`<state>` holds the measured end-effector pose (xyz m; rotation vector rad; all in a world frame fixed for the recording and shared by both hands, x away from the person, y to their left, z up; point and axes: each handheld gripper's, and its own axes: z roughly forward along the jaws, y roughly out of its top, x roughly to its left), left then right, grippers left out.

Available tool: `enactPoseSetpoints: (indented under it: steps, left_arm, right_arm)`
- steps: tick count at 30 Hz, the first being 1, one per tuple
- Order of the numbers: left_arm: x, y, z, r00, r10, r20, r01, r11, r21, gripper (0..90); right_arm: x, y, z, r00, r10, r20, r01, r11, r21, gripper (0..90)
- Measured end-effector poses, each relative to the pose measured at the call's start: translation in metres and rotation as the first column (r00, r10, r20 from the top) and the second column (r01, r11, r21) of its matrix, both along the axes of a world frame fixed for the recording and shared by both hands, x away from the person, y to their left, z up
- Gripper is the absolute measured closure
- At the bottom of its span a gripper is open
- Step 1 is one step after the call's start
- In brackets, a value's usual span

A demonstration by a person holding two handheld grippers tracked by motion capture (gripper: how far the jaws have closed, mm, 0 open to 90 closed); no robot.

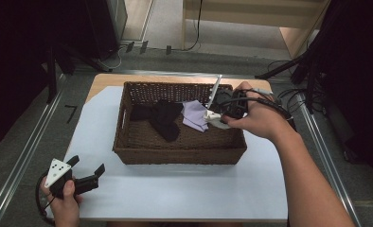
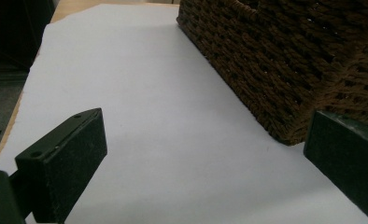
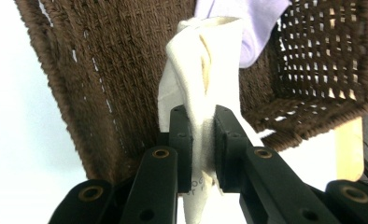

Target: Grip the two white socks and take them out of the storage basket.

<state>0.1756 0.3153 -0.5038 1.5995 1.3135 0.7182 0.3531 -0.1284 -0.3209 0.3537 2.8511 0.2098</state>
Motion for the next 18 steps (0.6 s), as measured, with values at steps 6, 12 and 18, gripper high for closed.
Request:
enactPoseSetpoints:
  steps: [6, 12, 18]
  left_arm:
    - [0.0, 0.0, 0.0, 1.0, -0.001, 0.0, 0.001, 1.0, 0.002, 0.3]
    - [0.0, 0.0, 0.0, 1.0, -0.001, 0.0, 0.001, 1.0, 0.002, 0.3]
    - [0.0, 0.0, 0.0, 1.0, -0.001, 0.002, 0.001, 1.0, 0.002, 0.3]
  right_arm:
    - [-0.003, -0.013, 0.008, 0.9998, -0.014, 0.011, 0.014, 1.0, -0.002, 79.6]
    - [-0.004, -0.032, 0.01, 0.9988, -0.046, 0.016, 0.046, 0.999, -0.006, 79.5]
    - [-0.006, -0.048, 0.012, 0.9973, -0.072, 0.016, 0.072, 0.997, 0.002, 79.5]
